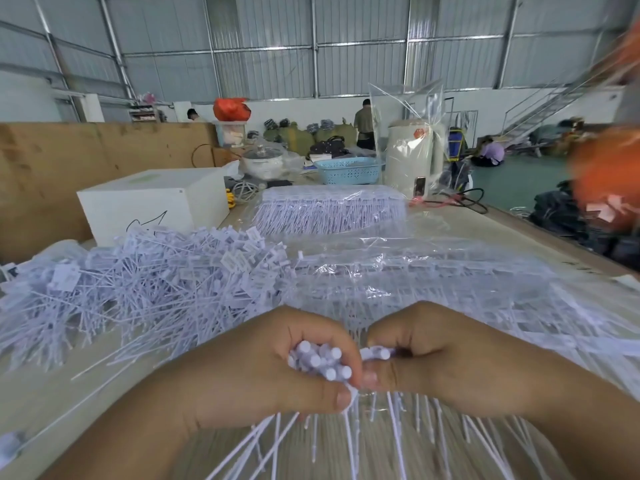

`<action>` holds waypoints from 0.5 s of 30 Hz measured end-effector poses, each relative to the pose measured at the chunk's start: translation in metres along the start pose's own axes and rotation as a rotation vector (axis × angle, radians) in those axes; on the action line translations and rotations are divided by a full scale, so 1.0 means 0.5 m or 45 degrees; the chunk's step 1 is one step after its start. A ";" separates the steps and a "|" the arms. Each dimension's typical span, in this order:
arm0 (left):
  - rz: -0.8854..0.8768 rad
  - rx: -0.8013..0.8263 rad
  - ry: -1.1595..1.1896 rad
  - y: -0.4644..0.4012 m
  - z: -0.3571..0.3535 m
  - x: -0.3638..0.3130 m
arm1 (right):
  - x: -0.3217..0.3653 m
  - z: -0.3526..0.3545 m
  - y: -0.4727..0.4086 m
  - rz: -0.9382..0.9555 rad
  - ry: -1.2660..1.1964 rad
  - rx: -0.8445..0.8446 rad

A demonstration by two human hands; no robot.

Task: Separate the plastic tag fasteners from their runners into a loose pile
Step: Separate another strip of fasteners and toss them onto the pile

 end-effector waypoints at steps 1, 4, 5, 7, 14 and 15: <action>-0.035 -0.045 -0.012 -0.001 0.003 -0.004 | 0.003 0.004 -0.001 -0.002 -0.014 -0.040; -0.224 -0.359 -0.017 -0.007 0.027 -0.022 | 0.001 0.036 0.001 -0.058 -0.195 -0.304; -0.286 -0.461 0.013 -0.008 0.032 -0.027 | 0.000 0.044 0.002 -0.076 -0.230 -0.403; -0.385 -0.586 0.097 -0.009 0.033 -0.039 | 0.007 0.053 0.003 -0.097 -0.188 -0.580; -0.438 -0.846 0.292 0.008 0.053 -0.032 | -0.028 0.120 0.034 -0.162 -0.189 -0.861; -0.415 -0.788 0.300 0.003 0.048 -0.032 | -0.022 0.104 0.025 -0.091 -0.250 -0.721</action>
Point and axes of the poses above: each hand's wrist, its own y-axis away from the middle knuckle, its own z-axis out of the back of the hand, x = y × z, the point moved 8 cm from there along -y, towards the middle knuckle, and after that the axes turned 15 degrees about y, right-handed, at the moved point
